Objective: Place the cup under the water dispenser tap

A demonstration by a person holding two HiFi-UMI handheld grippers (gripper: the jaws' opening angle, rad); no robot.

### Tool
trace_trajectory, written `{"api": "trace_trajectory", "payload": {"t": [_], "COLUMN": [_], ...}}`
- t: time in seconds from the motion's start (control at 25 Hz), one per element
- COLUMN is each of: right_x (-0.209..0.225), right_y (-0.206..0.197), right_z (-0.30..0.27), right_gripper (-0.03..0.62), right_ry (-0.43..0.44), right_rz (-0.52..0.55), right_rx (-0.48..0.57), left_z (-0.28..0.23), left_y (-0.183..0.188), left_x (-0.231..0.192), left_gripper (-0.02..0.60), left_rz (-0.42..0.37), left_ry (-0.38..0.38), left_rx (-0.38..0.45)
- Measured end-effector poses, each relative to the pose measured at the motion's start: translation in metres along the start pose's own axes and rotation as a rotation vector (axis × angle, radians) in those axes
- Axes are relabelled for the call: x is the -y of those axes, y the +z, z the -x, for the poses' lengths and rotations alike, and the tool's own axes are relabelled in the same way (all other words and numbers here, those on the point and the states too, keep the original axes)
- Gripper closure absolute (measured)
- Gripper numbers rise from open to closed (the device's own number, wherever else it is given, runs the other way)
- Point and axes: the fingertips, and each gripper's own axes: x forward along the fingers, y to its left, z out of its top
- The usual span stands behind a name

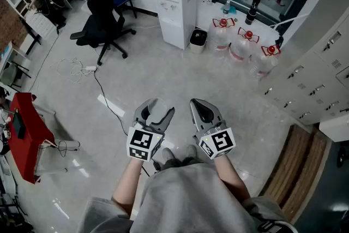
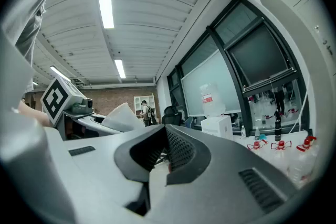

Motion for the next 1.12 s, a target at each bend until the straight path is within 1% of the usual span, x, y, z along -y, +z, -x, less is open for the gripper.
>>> {"api": "trace_trajectory", "payload": {"t": [0.32, 0.48, 0.6, 0.72, 0.84, 1.0, 1.12], "right_x": [0.004, 0.002, 0.005, 0.011, 0.02, 0.032, 0.037], "right_y": [-0.001, -0.009, -0.023, -0.031, -0.033, -0.036, -0.039], "right_z": [0.005, 0.002, -0.007, -0.025, -0.049, -0.092, -0.126], "right_gripper": [0.585, 0.583, 0.583, 0.583, 0.583, 0.583, 0.583], "right_ry": [0.018, 0.047, 0.04, 0.033, 0.008, -0.027, -0.04], "right_rz": [0.004, -0.041, -0.066, -0.064, -0.059, -0.067, -0.074], "right_rx": [0.008, -0.001, -0.033, -0.05, -0.051, -0.055, -0.067], "left_z": [0.001, 0.0, -0.008, -0.021, -0.037, -0.059, -0.074], "left_y": [0.0, -0.004, -0.007, -0.011, -0.011, -0.01, -0.005], "left_x": [0.006, 0.002, -0.008, -0.026, -0.05, -0.092, -0.129], "left_gripper": [0.313, 0.313, 0.313, 0.313, 0.313, 0.313, 0.313], "left_rz": [0.009, 0.016, 0.024, 0.035, 0.048, 0.044, 0.055], "left_ry": [0.029, 0.045, 0.047, 0.042, 0.03, 0.012, 0.006], "left_rx": [0.023, 0.023, 0.025, 0.026, 0.034, 0.04, 0.048]}}
